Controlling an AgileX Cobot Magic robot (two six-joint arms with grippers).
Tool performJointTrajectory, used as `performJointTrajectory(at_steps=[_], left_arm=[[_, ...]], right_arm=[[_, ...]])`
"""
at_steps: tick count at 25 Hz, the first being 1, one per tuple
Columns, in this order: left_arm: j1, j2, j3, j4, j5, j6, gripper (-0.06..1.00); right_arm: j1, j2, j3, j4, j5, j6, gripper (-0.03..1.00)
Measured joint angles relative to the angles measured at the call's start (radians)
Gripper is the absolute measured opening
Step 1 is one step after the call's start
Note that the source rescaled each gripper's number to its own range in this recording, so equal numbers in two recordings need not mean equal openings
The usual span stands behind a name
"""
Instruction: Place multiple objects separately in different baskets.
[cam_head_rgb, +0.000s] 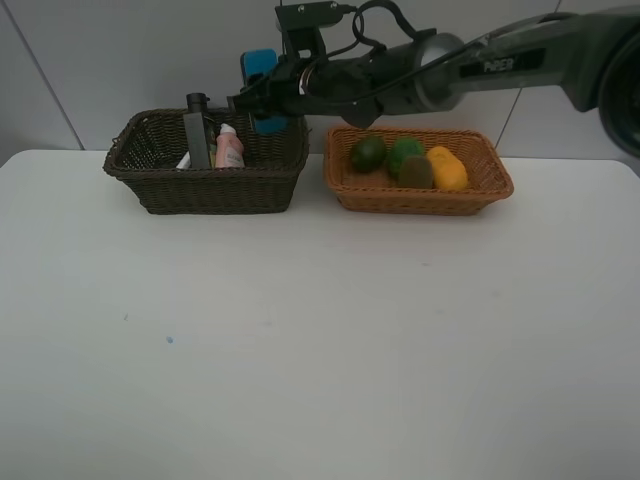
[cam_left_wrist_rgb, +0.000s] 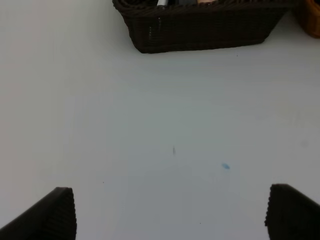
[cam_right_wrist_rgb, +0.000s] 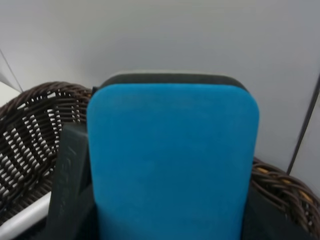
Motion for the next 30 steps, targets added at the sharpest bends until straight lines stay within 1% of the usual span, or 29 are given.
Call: performJointTrajectory(at_steps=[4,5,6,7,8,9,10,11,15,19,21,24,27,30], left_arm=[[0.0,0.0,0.0,0.0,0.0,0.0,0.94],[0.0,0.0,0.0,0.0,0.0,0.0,0.94],[0.0,0.0,0.0,0.0,0.0,0.0,0.94],[0.0,0.0,0.0,0.0,0.0,0.0,0.94],[0.0,0.0,0.0,0.0,0.0,0.0,0.94],[0.0,0.0,0.0,0.0,0.0,0.0,0.94],[0.0,0.0,0.0,0.0,0.0,0.0,0.94],[0.0,0.0,0.0,0.0,0.0,0.0,0.94],[0.0,0.0,0.0,0.0,0.0,0.0,0.94],[0.0,0.0,0.0,0.0,0.0,0.0,0.94],[0.0,0.0,0.0,0.0,0.0,0.0,0.94],[0.0,0.0,0.0,0.0,0.0,0.0,0.94],[0.0,0.0,0.0,0.0,0.0,0.0,0.94],[0.0,0.0,0.0,0.0,0.0,0.0,0.94]], right_arm=[[0.0,0.003,0.0,-0.014,0.004,0.0,0.02],[0.0,0.003,0.0,-0.014,0.004,0.0,0.1],[0.0,0.003,0.0,-0.014,0.006,0.0,0.22],[0.0,0.003,-0.001,-0.014,0.012,0.0,0.39],[0.0,0.003,-0.002,-0.014,0.02,0.0,0.53],[0.0,0.003,-0.002,-0.014,0.027,0.0,0.62],[0.0,0.003,-0.002,-0.014,0.036,0.0,0.69],[0.0,0.003,-0.002,-0.014,0.048,0.002,0.72],[0.0,0.003,-0.002,-0.014,0.09,0.003,0.77],[0.0,-0.005,-0.002,-0.012,0.14,0.003,0.78],[0.0,-0.022,-0.002,0.002,0.19,0.003,0.78],[-0.007,-0.066,-0.003,0.029,0.31,0.003,0.78],[-0.035,-0.121,-0.005,0.08,0.487,0.003,0.78],[-0.098,-0.162,-0.007,0.122,0.697,0.003,0.78]])
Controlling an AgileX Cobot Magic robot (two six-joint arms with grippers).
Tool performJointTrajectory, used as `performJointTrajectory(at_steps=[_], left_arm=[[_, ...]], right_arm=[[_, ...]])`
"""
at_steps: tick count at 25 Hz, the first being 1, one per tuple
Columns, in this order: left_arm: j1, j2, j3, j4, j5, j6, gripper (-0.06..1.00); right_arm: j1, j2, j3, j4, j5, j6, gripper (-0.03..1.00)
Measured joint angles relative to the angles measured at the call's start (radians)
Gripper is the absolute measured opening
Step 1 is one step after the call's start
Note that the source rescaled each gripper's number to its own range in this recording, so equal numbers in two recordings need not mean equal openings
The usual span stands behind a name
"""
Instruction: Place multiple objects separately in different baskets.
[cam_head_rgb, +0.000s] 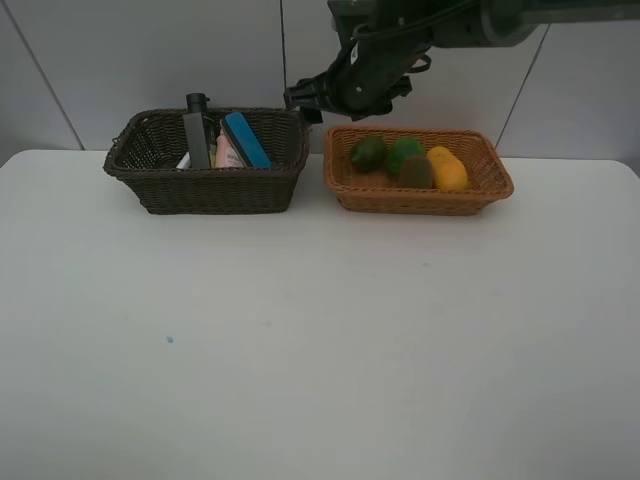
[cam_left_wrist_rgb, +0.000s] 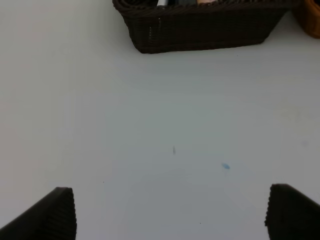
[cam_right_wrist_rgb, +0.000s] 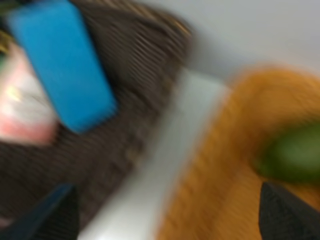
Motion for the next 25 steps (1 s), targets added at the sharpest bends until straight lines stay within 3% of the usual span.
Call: performJointTrajectory(at_steps=[6,9,16,20,25], left_arm=[[0.0,0.0,0.0,0.0,0.0,0.0,0.94],[0.0,0.0,0.0,0.0,0.0,0.0,0.94],[0.0,0.0,0.0,0.0,0.0,0.0,0.94],[0.0,0.0,0.0,0.0,0.0,0.0,0.94],[0.0,0.0,0.0,0.0,0.0,0.0,0.94]], right_arm=[[-0.187,-0.031,-0.001,0.031,0.449,-0.057,0.78],[-0.284,-0.036,-0.001,0.047,0.573,-0.093,0.78],[-0.474,-0.055,-0.001,0.067,0.59,-0.101,0.78],[-0.502,-0.092,0.011,0.067,0.59,-0.101,0.78],[-0.502,-0.191,0.133,0.066,0.591,-0.101,0.78]])
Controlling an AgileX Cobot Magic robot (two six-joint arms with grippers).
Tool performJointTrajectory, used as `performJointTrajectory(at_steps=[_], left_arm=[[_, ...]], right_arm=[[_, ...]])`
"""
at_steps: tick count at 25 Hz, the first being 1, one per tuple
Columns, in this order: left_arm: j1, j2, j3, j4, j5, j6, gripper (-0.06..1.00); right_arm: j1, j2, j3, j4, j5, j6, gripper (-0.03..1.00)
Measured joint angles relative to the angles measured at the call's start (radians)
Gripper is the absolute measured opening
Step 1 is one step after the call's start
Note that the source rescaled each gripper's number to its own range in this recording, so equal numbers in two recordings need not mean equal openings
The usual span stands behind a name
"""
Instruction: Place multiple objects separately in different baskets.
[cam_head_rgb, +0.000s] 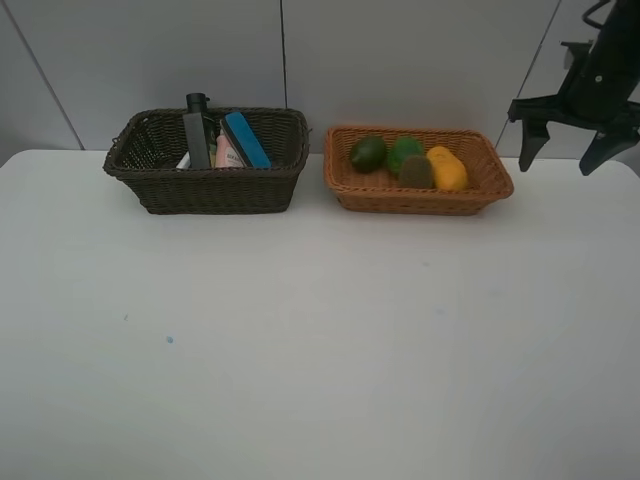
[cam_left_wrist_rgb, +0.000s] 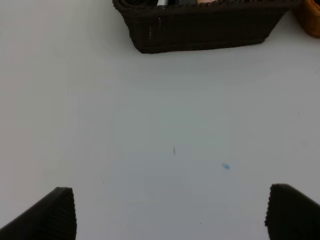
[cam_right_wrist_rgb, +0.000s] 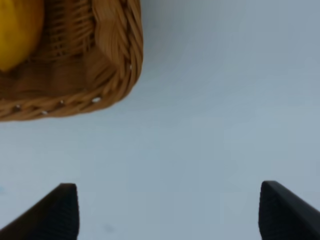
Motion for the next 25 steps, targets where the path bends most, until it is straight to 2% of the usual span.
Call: performJointTrajectory(at_steps=[5,11,21,25], left_arm=[[0.0,0.0,0.0,0.0,0.0,0.0,0.94],[0.0,0.0,0.0,0.0,0.0,0.0,0.94],[0.0,0.0,0.0,0.0,0.0,0.0,0.94],[0.0,0.0,0.0,0.0,0.0,0.0,0.94]], right_arm=[[0.0,-0.219,0.182,0.001,0.0,0.0,0.78],[0.0,-0.595,0.433,0.001,0.003,0.002,0.78],[0.0,-1.127,0.758,0.001,0.006,0.012,0.78],[0.0,-1.331,0.883,0.001,-0.031,0.012,0.78]])
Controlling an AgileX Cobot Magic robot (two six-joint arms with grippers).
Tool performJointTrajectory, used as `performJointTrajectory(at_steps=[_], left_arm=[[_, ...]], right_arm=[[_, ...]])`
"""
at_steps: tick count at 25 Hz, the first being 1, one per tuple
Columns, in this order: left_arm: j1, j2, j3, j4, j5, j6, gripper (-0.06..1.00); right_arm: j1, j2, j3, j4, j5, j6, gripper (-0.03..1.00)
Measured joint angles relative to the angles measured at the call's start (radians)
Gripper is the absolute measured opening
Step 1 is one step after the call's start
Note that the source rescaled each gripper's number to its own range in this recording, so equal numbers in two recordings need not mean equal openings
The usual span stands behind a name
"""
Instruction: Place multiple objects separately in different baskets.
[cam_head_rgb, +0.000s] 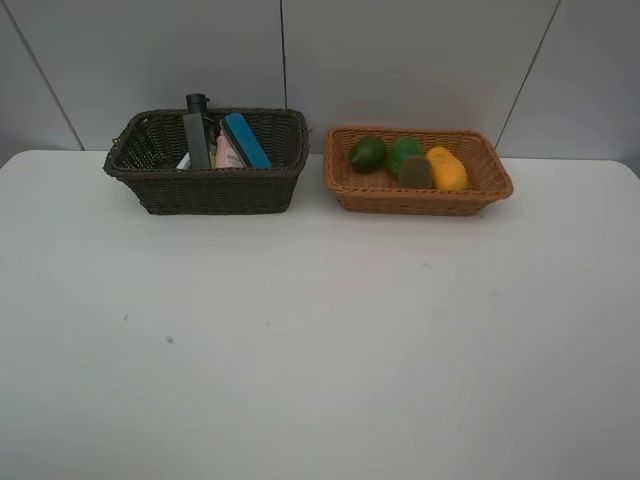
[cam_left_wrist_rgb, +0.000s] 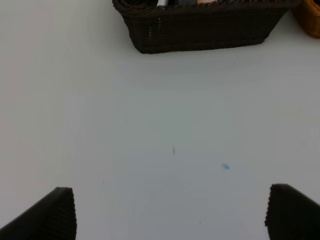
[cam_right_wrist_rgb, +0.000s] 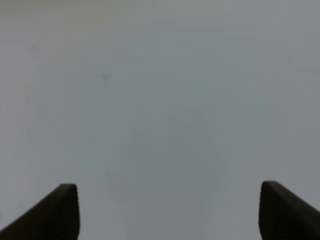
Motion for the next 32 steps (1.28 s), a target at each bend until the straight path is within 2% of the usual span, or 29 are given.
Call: performJointTrajectory(at_steps=[7,18,32], left_arm=[[0.0,0.0,0.0,0.0,0.0,0.0,0.94],[0.0,0.0,0.0,0.0,0.0,0.0,0.94],[0.0,0.0,0.0,0.001,0.0,0.0,0.94]], right_arm=[[0.0,-0.291,0.172,0.0,-0.119,0.001,0.78],[0.0,-0.569,0.206,0.003,-0.117,0.0,0.78],[0.0,-0.591,0.208,0.003,-0.115,0.0,0.78]])
